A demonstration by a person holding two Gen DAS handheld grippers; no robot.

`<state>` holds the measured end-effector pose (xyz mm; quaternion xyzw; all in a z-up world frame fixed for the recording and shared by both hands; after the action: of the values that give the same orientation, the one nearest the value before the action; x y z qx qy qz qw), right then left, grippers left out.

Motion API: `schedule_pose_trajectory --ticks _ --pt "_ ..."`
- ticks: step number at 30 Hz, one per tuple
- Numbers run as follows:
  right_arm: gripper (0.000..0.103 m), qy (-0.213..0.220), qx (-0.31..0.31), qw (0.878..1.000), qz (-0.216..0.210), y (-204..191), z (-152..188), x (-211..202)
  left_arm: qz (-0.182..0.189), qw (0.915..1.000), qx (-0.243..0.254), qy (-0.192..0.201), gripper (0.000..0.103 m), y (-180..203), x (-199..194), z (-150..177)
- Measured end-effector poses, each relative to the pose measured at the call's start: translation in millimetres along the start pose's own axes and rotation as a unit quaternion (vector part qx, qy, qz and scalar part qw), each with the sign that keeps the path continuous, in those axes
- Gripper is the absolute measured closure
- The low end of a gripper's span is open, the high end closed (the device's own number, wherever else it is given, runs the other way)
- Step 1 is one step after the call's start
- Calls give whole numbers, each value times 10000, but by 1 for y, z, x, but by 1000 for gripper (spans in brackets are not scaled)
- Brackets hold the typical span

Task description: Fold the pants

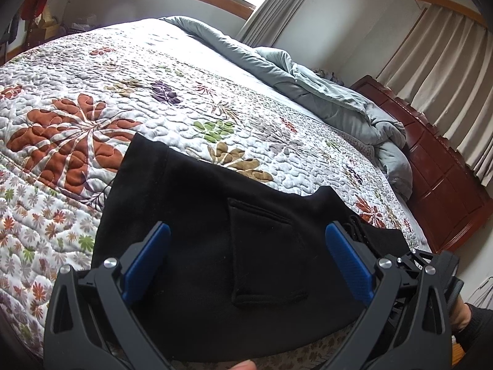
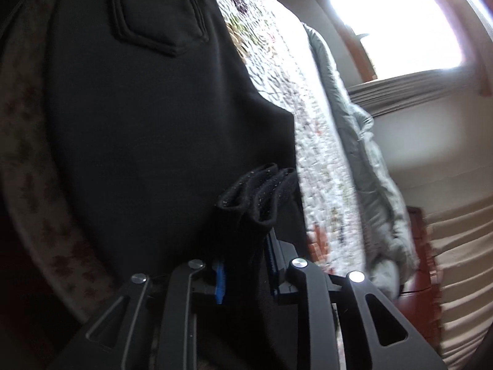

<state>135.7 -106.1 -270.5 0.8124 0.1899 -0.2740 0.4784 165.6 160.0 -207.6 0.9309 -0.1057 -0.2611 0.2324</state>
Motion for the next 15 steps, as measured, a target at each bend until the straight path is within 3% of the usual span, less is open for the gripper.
schedule_pose_trajectory --ticks 3,5,6,9,11,15 --pt "64 74 979 9898 -1031 26 0 -22 45 10000 -70 23 3 1 -6 -3" --pt "61 155 1766 9720 -1545 53 4 -28 -11 9999 -134 28 3 4 -12 -4" --pt "61 169 2344 9556 -1779 74 8 -25 -198 9997 -150 -10 3 6 -15 -5" --pt "67 -18 3182 9302 -1833 107 23 -4 -643 9966 -408 -299 3 8 -19 2" --pt "77 -261 3382 9245 -1741 114 32 18 -693 9942 -658 -487 3 8 -22 10" --pt "77 -561 3306 9193 -2061 93 38 42 -774 9904 -966 -616 3 9 -36 25"
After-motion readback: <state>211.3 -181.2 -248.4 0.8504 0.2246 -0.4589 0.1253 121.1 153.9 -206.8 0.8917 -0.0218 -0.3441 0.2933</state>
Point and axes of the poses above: each gripper's, at about its wrist camera, not at the fingertips, and x roughly the way its jaws point, y to its right, z to its underside, the point moved 1 cm from there along x, roughly the way its jaws point, and after that the axes turned 11 degrees about y, right-handed, at the moved point
